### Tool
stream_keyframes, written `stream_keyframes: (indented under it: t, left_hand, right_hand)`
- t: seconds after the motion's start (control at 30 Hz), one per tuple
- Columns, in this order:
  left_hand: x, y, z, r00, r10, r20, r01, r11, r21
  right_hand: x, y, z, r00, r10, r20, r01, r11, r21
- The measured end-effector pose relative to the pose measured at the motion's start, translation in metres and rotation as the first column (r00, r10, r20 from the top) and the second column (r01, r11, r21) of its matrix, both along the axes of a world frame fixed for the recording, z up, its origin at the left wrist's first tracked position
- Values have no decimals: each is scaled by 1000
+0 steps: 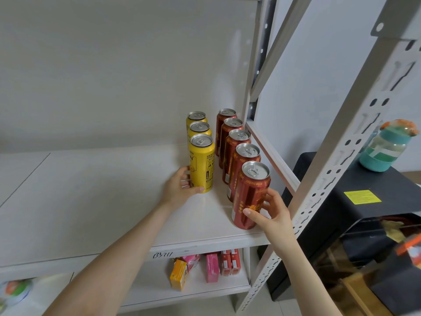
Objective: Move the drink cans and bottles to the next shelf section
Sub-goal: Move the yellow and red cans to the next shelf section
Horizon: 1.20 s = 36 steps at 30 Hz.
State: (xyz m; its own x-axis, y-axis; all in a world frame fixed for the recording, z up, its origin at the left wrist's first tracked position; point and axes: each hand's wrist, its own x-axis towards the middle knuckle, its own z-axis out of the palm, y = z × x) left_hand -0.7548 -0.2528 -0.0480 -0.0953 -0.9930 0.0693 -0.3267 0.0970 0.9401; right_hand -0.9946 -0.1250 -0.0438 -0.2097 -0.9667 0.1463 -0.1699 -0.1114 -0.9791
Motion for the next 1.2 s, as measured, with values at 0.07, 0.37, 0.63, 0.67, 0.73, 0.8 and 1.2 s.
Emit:
stream_keyframes:
  t: [0.07, 0.37, 0.63, 0.67, 0.73, 0.8, 1.2]
  left_hand:
    - [0, 0, 0, 1000, 0, 8, 0, 1000, 1]
    - [8, 1, 1, 979, 24, 204, -14, 999, -51]
    - [35, 25, 16, 834, 46, 550, 64, 982, -179]
    - [39, 32, 17, 818, 57, 573, 73, 977, -201]
    - [46, 46, 20, 783, 77, 618, 97, 965, -243]
    - [55, 62, 22, 742, 103, 663, 120, 951, -283]
    - [110, 182, 28, 501, 231, 834, 196, 909, -369]
  right_hand:
    - [0, 0, 0, 1000, -1, -1, 1, 1000, 5]
    - [1, 4, 4, 999, -36, -30, 37, 999, 37]
    - [17, 23, 14, 909, -236, -344, 258, 966, 19]
    - [19, 26, 16, 876, -255, -410, 285, 959, 12]
    - [23, 35, 19, 795, -279, -538, 326, 945, -10]
    - [27, 45, 21, 712, -294, -637, 338, 940, -57]
    - [79, 111, 34, 289, -208, -935, 274, 953, -127]
